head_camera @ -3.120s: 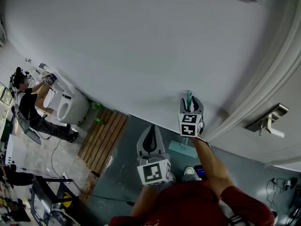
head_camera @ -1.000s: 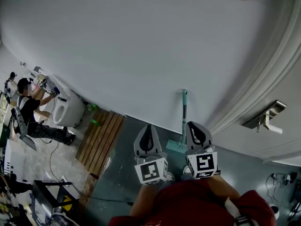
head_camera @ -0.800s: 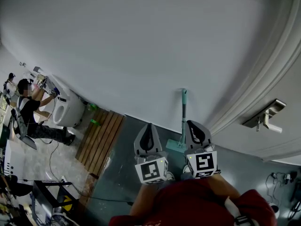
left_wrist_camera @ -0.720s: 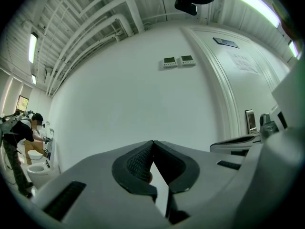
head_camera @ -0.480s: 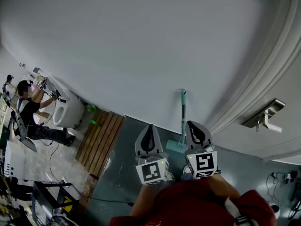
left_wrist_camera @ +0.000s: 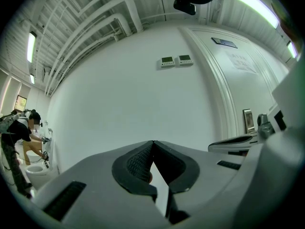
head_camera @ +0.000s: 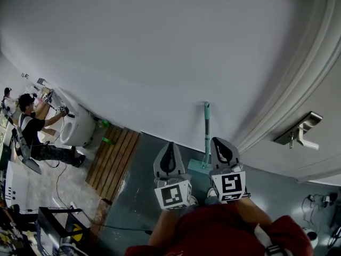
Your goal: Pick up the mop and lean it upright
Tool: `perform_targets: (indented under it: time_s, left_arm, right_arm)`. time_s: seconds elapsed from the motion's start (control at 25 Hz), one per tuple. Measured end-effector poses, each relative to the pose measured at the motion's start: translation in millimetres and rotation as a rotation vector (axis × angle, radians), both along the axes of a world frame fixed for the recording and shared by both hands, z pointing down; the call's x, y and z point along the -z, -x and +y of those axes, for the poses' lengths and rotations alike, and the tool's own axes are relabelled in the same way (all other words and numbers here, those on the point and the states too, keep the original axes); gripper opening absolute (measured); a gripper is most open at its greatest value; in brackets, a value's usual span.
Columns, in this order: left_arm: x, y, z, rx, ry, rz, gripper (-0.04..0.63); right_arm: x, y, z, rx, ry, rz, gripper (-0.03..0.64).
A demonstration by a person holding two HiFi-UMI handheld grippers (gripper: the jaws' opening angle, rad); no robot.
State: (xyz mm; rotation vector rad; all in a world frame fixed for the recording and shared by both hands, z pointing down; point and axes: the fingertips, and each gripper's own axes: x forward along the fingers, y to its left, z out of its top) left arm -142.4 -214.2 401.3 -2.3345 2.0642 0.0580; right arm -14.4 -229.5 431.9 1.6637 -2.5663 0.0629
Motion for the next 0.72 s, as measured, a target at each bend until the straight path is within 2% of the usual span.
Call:
perform_targets:
  time_s: [0.72]
  left_arm:
    - [-1.7,-11.4,-3.8,-0.034,-0.010,-0.011,0.012]
  right_arm:
    - [-4.4,-11.9,-5.0,-0.018,0.013,0.010,0.017]
